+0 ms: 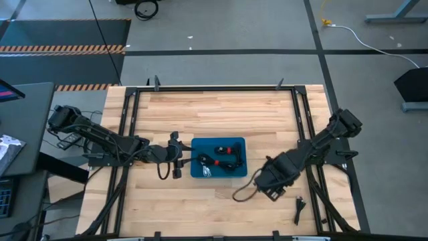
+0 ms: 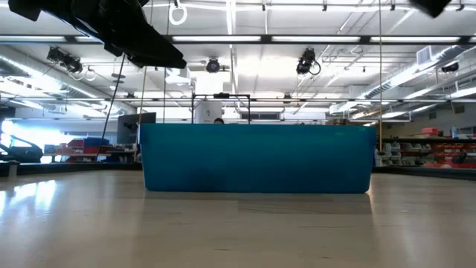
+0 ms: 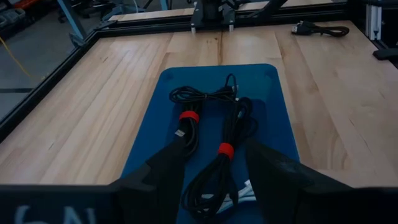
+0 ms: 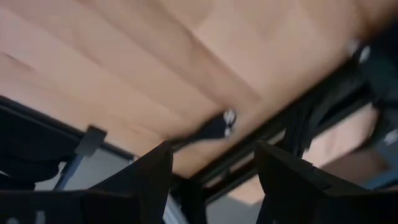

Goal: Pick and place USB-C Cables
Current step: Put the black charger cable into the blue bin

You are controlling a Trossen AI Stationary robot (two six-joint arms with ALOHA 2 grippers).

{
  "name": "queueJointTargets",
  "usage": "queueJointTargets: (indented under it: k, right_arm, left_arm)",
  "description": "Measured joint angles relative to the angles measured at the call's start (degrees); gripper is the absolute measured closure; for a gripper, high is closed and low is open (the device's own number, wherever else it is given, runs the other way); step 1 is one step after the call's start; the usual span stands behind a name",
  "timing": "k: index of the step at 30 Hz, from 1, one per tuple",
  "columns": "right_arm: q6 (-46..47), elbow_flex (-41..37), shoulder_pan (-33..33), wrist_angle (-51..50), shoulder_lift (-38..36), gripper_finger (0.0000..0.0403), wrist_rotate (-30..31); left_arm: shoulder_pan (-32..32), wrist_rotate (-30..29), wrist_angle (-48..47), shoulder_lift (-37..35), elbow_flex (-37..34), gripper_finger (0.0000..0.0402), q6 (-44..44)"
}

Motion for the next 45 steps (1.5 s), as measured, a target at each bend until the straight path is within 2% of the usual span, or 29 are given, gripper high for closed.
queueJointTargets:
  k: [10, 26, 33, 39, 45]
  right_arm:
    - [18.64, -0.77, 7.98, 0.9, 0.0, 0.0171, -2.28]
    - [40.53, -11.65, 15.29, 13.04, 0.04, 0.0174, -8.09]
    - [46.07, -15.07, 15.67, 19.92, 0.04, 0.0191, -12.28]
    - [47.19, -16.06, 15.67, 21.43, 0.04, 0.0199, -12.68]
    - [47.56, -21.14, 15.67, 33.28, 0.04, 0.02, -12.68]
  left_arm:
    - [0.0, 0.04, 0.0, 0.0, 0.0, 0.0228, 0.05]
    - [-2.35, 0.13, -0.92, 0.0, 0.0, 0.0228, -1.14]
    - [-3.82, 0.13, -0.9, 0.0, 0.0, 0.0228, -0.03]
    - [-3.98, 0.13, -0.9, 0.0, 0.0, 0.0228, 0.86]
    - [-3.98, 0.13, -1.2, 0.0, 0.0, 0.0228, 0.98]
